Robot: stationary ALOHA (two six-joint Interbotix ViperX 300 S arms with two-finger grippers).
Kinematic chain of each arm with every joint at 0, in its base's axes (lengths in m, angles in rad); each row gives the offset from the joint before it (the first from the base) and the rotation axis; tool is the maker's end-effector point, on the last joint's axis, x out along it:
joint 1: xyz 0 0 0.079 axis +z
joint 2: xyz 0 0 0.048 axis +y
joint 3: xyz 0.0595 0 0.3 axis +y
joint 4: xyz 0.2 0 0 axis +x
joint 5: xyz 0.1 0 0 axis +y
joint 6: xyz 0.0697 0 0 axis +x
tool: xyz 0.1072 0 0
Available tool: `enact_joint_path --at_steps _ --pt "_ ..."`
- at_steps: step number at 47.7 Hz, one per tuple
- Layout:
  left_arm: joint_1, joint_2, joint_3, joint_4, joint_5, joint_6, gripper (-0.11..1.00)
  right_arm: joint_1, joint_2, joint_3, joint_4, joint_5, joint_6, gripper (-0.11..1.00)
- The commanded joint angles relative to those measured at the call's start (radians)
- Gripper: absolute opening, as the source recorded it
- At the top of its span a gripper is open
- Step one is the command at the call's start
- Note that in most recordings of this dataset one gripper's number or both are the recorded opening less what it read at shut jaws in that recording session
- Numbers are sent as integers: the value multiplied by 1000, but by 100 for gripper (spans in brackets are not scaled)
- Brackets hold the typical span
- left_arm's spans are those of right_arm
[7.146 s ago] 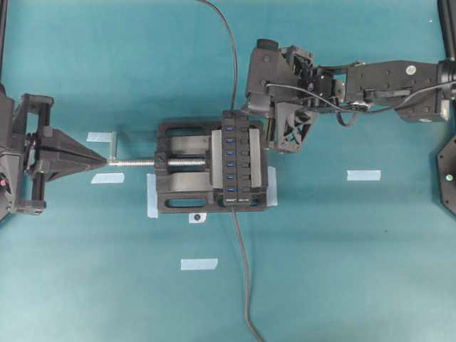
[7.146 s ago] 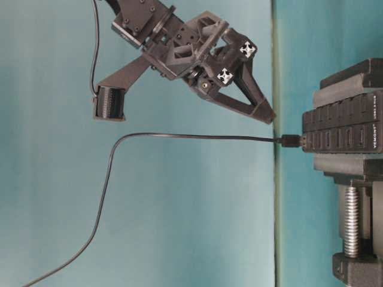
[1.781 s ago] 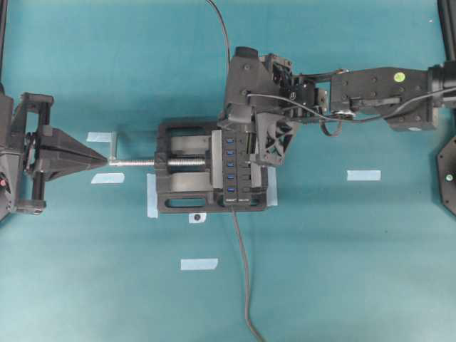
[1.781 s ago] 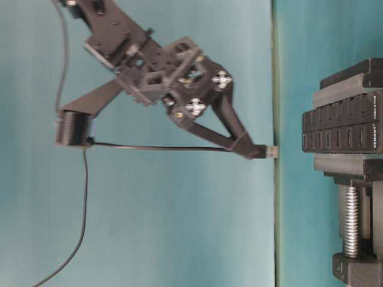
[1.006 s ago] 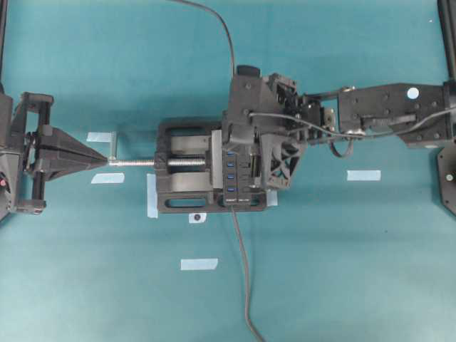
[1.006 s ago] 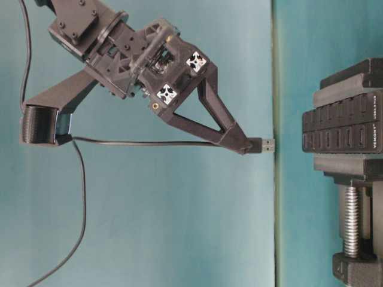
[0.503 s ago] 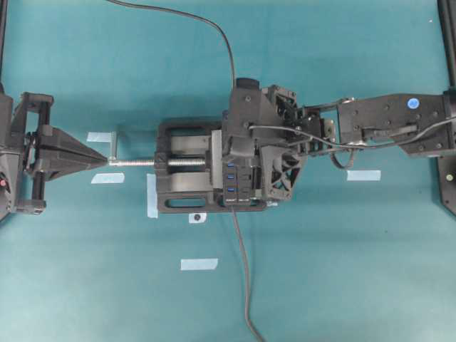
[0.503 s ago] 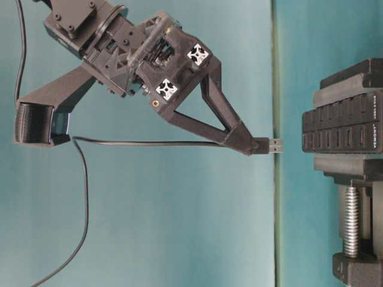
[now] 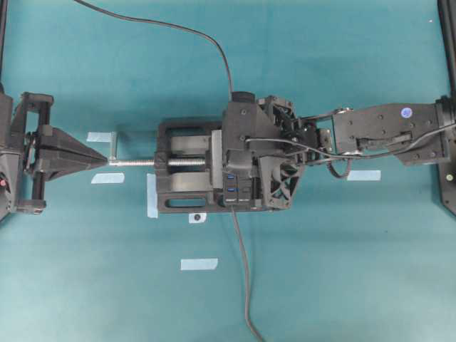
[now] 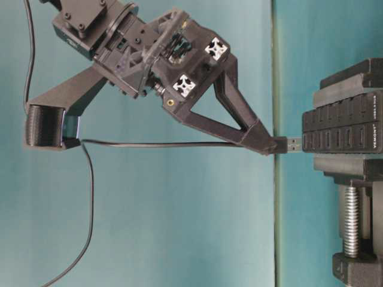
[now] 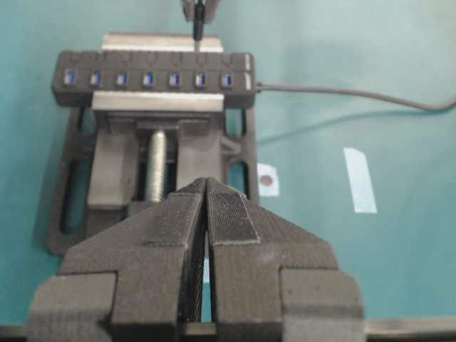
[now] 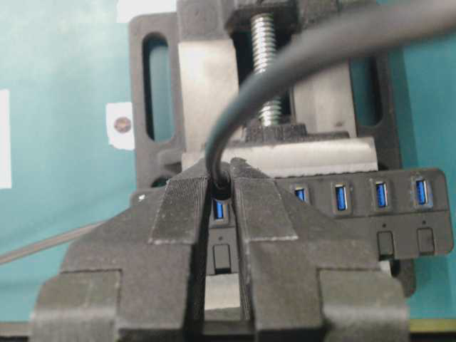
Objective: Insert the USB into the second port from the front of the fixed hub.
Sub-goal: 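Align the USB plug with the second port from the front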
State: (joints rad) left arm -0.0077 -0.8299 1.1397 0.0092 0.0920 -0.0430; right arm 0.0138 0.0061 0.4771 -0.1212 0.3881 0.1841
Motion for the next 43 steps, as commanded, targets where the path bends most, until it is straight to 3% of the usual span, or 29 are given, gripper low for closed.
enact_joint_path --at_steps 1,43 --pt "-2 3 -26 2 -5 -2 0 5 -9 -3 0 -18 14 4" --pt "-2 3 -28 3 -6 -2 0 8 38 18 0 -57 26 4"
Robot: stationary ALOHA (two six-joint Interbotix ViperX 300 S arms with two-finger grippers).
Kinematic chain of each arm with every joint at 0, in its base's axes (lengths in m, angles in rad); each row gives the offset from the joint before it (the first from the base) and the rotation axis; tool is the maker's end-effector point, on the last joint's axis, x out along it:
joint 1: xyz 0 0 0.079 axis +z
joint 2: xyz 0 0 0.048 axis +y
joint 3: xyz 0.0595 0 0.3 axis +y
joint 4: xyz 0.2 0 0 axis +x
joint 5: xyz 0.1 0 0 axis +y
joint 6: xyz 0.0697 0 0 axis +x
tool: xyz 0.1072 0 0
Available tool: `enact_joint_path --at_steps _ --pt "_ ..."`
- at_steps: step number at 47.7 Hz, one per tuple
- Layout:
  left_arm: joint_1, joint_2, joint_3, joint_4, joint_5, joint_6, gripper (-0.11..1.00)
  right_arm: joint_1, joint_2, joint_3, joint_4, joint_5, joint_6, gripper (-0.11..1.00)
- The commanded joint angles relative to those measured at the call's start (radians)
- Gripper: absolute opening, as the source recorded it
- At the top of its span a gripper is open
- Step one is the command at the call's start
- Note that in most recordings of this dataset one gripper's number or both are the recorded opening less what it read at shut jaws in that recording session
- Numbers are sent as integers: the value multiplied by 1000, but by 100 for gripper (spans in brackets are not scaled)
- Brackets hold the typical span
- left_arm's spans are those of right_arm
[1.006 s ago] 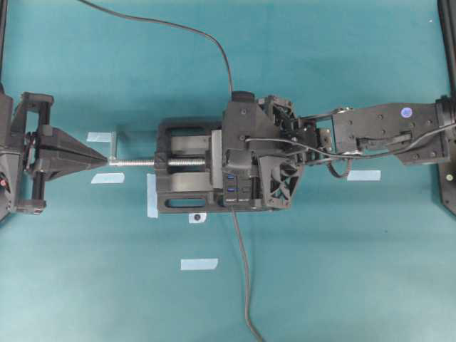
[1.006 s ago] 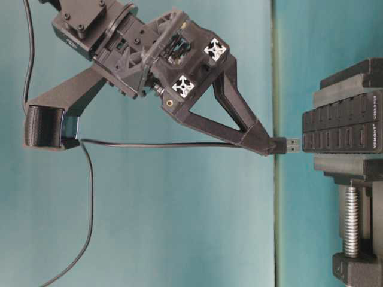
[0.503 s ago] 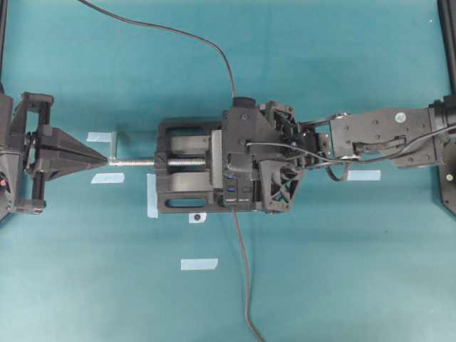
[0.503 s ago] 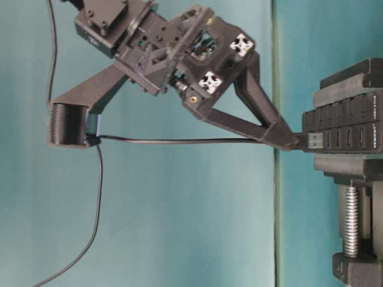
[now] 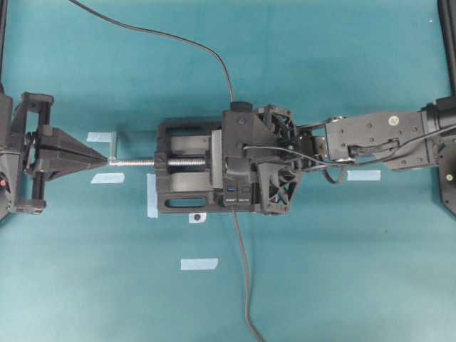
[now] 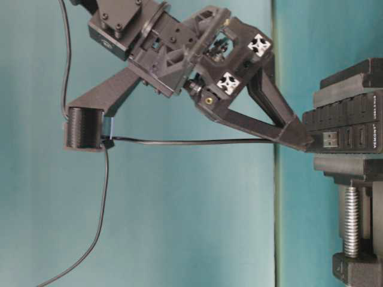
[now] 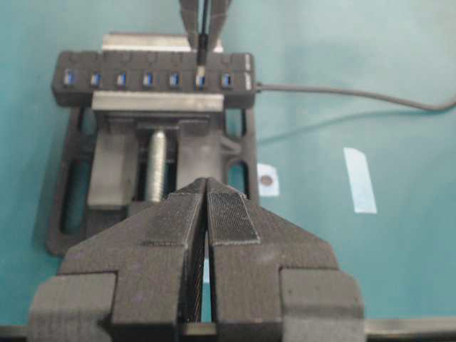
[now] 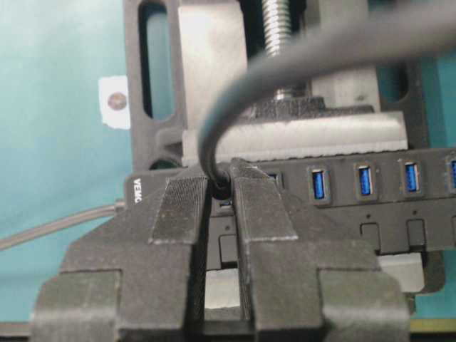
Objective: Insert the USB into the second port from the front of the fixed hub.
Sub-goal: 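Align the USB plug with the second port from the front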
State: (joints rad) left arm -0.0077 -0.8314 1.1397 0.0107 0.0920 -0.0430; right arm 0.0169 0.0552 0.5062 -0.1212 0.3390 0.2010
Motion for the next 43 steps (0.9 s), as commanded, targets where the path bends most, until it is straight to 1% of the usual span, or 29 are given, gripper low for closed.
enact_joint_path --at_steps 1,23,36,43 --pt "-2 5 -28 0 -5 -2 0 5 -9 -11 0 -8 9 4" --pt "-2 5 -28 0 -6 -2 0 5 3 -8 0 -8 9 4" --pt "-2 5 -28 0 -5 -2 0 2 5 8 0 -40 11 4" --pt "-2 5 -28 2 -5 -2 0 -2 5 12 2 -43 23 4"
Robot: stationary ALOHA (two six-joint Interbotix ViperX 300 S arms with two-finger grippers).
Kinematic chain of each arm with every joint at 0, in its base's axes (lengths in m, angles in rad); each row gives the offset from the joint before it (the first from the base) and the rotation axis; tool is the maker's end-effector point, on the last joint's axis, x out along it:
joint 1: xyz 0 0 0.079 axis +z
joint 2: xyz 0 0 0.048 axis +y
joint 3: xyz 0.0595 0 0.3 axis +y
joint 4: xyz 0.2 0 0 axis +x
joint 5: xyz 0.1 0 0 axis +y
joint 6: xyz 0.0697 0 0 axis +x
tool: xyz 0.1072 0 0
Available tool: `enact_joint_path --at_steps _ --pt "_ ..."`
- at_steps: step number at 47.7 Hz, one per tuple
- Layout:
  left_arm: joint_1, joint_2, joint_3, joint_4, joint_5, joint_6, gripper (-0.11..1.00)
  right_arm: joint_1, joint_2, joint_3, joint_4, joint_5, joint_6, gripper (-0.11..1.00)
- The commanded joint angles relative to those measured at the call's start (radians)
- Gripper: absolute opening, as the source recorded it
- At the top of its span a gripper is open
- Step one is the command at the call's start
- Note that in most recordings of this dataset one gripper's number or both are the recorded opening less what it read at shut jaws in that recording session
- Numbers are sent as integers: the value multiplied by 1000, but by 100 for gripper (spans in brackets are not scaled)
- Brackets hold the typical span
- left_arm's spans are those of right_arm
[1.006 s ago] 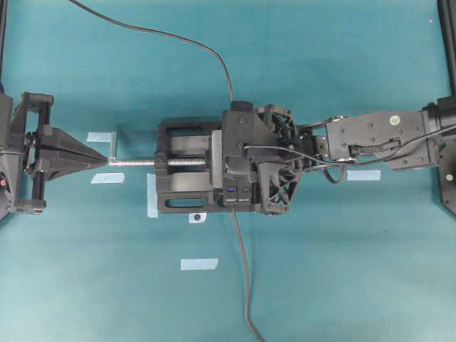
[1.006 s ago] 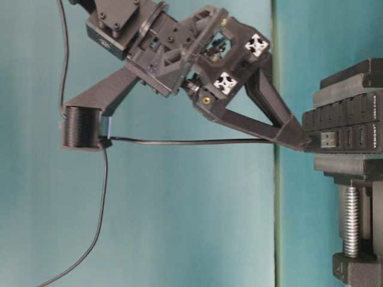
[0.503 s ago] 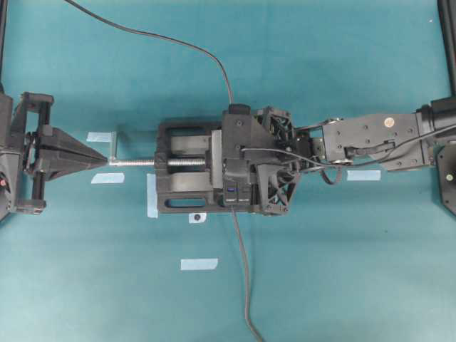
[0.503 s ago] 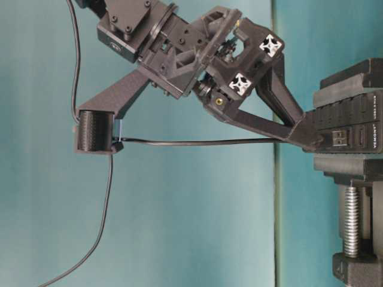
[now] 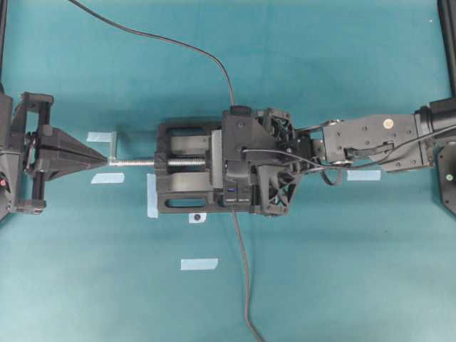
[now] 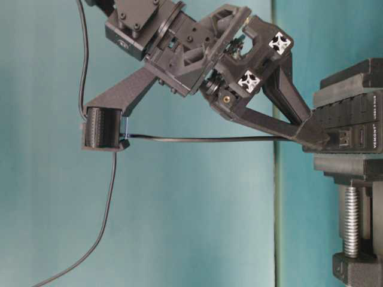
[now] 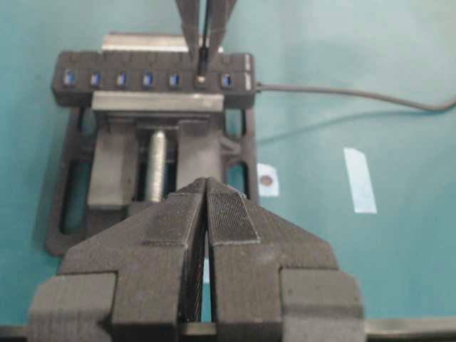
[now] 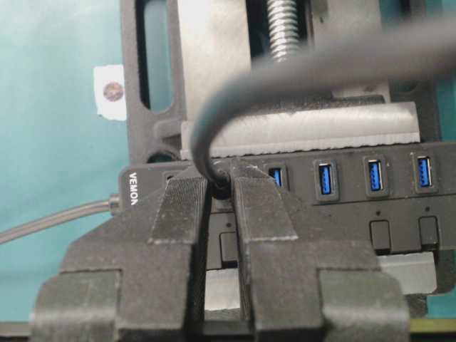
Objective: Insert the USB into the second port from the front of the fixed hub.
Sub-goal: 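Align the USB plug with the second port from the front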
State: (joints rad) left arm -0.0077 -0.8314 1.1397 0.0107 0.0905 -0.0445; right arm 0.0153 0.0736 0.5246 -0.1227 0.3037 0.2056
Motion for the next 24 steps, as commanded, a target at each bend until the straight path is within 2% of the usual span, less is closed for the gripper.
enact_joint_path --at_steps 1,24 --pt "-2 3 -28 2 -5 0 0 0 -14 -5 2 -8 20 4" --pt "-2 5 -28 0 -5 -2 0 0 -2 5 2 -8 20 4"
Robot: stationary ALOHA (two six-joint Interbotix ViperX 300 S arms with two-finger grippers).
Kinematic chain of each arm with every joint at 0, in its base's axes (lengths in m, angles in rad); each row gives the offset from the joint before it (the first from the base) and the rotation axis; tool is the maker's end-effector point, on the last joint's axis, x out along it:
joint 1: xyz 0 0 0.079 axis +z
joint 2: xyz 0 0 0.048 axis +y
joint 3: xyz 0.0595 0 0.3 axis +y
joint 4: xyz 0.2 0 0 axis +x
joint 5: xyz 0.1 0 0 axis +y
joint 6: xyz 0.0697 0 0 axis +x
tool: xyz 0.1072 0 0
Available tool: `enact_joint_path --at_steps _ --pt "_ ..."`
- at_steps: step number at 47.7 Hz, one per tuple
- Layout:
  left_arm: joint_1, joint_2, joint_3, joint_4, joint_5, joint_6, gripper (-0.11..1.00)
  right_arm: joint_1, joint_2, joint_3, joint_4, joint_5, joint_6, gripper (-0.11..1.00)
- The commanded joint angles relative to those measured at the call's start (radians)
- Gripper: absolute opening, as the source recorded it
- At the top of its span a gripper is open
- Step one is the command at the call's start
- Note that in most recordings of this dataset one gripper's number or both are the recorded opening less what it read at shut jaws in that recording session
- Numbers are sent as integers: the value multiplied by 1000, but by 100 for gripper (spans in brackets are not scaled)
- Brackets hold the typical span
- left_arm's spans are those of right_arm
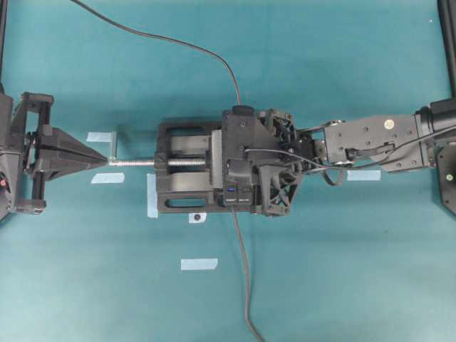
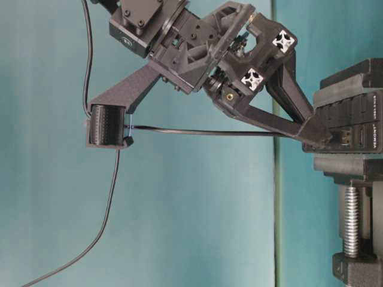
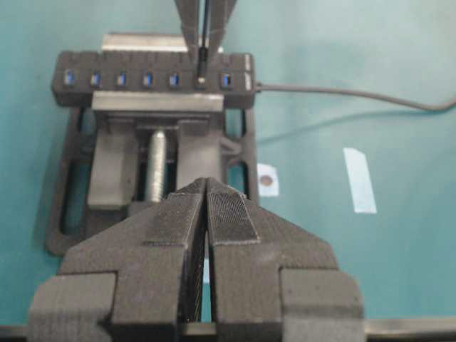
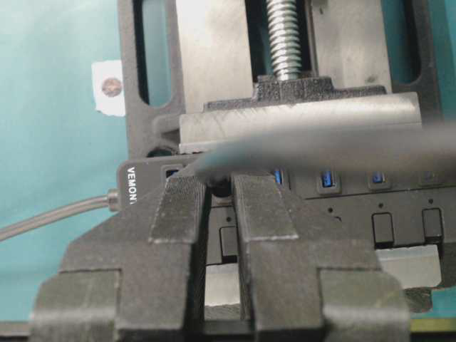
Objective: Insert the USB into the second port from the front of the fixed hub.
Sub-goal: 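Align the USB plug with the second port from the front, then push the USB plug into the port with the right gripper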
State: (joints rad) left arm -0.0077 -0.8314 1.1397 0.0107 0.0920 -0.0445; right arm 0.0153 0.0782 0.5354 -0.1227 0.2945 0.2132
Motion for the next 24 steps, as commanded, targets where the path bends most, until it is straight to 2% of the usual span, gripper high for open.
enact_joint_path --at_steps 1,24 --pt "-2 5 -28 0 -6 -2 0 0 -6 -5 2 0 11 4" --pt "-2 5 -26 2 -6 -2 0 -3 3 0 2 0 14 4"
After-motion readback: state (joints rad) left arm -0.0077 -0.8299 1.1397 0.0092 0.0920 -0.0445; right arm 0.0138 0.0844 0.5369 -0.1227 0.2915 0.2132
